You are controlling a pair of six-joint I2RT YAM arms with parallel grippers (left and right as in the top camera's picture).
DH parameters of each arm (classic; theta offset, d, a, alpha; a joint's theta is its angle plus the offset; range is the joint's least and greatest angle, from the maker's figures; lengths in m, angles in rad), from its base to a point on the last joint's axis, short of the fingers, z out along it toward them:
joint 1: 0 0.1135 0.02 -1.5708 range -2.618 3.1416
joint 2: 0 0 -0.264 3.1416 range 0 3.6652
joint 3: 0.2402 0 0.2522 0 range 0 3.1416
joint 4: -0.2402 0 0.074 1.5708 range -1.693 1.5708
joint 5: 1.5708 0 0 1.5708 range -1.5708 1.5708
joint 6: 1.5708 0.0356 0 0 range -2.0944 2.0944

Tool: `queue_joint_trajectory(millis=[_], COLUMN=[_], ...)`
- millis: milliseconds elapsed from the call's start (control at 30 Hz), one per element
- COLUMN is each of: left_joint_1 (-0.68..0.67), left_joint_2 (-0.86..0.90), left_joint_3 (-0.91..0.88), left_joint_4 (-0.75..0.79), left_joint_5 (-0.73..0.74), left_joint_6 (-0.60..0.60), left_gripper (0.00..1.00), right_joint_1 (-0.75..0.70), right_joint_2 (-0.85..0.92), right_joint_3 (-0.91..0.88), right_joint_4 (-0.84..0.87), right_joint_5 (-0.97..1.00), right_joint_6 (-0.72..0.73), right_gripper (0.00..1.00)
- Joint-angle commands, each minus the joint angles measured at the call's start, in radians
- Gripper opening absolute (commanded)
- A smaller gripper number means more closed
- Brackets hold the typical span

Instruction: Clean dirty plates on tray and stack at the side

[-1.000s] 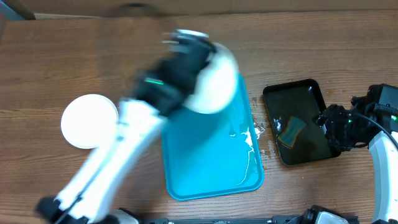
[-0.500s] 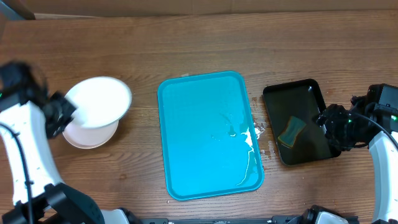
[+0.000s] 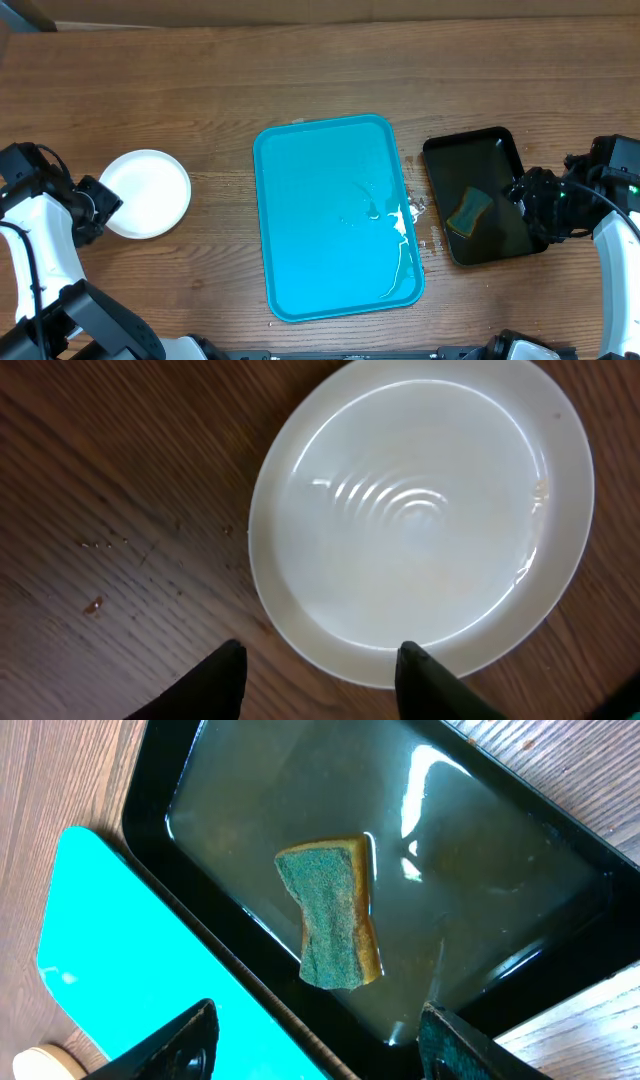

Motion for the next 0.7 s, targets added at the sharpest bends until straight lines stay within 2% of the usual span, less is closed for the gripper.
queue_joint_trajectory(millis=[0,167,233,300,433,533,667], left_joint_1=[-0.009,-0.061,-0.120,-0.206,-0.405,-0.549,-0.690], left_joint_2=[-0.003,-0.021,-0.047,-0.087,-0.203,-0.290,-0.393], left_joint_3=[0.116,0.294,0.360,0.412,0.441,0.441,0.441], left_joint_4=[-0.055,-0.216,-0.270,-0.311,-0.330,-0.330,-0.351], left_joint_5=[0.059,0.251,0.309,0.307,0.297,0.256,0.186], left_joint_6=[0.027,0.155,0.226,0.278,0.353,0.364,0.359], left_gripper=[0.52,0.53,0.53,0.53,0.55,0.58,0.78], right_joint_1=[-0.003,-0.003,0.000,0.011,0.087,0.187,0.351], right_joint_2=[-0.010,-0.029,-0.061,-0.101,-0.205,-0.274,-0.352], right_joint_3=[0.023,0.034,0.061,0.103,0.210,0.267,0.283], right_joint_4=[0.001,0.001,-0.013,-0.040,-0.110,-0.136,-0.101], right_joint_5=[0.005,-0.016,-0.045,-0.059,-0.090,-0.139,-0.159], right_joint_6=[-0.014,-0.081,-0.125,-0.160,-0.248,-0.273,-0.241], right_gripper=[0.66,0.71,0.80,0.84,0.84,0.84,0.85])
